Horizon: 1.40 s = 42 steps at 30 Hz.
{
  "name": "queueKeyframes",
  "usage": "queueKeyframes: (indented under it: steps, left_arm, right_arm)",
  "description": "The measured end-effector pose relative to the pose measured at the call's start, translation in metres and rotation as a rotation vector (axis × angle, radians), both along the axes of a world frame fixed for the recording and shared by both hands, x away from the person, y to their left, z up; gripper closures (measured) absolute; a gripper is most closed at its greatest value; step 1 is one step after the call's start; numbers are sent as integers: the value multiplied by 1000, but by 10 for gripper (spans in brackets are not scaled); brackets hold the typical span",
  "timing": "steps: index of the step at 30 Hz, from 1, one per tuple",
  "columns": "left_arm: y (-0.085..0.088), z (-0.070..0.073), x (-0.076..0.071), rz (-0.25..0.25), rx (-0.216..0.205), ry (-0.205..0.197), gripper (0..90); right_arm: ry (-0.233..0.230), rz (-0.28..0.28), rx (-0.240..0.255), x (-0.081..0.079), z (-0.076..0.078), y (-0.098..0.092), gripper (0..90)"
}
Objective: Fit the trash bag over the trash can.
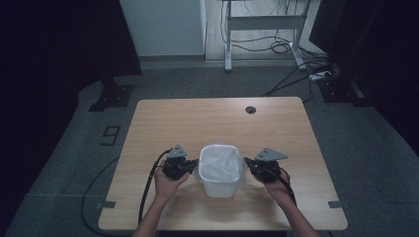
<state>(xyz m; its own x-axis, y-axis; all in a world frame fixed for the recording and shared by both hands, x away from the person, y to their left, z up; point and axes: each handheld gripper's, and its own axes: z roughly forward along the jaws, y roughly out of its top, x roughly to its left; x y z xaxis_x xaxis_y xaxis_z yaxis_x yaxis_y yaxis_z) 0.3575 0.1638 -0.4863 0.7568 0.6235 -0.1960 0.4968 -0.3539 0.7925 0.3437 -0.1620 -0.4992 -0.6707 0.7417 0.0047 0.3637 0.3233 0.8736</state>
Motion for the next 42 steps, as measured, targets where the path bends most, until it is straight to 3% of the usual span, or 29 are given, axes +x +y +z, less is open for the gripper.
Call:
queueKeyframes:
  steps: [14,16,18,21,25,28,42]
  left_arm:
    - [3,-5,0,8,-2,20,858]
    - [3,-5,0,22,-3,12,783]
    - [5,-2,1,37,-15,12,648]
    - [10,4,0,61,-43,3,524]
    - [19,12,-3,69,-79,-9,468]
    - [22,14,-4,69,-76,-12,459]
    - [45,39,-7,108,-131,-72,457]
  right_arm:
    - [20,-3,3,-2,-5,-1,873]
    - [20,-2,8,-2,-4,-2,818]
    - [17,-25,22,-2,-2,-4,698]
    - [1,-68,73,-3,5,-11,549]
    - [-12,-82,123,-5,16,-20,514]
    - [-26,-82,148,-8,24,-24,506]
    - [-89,26,255,-40,68,-33,455]
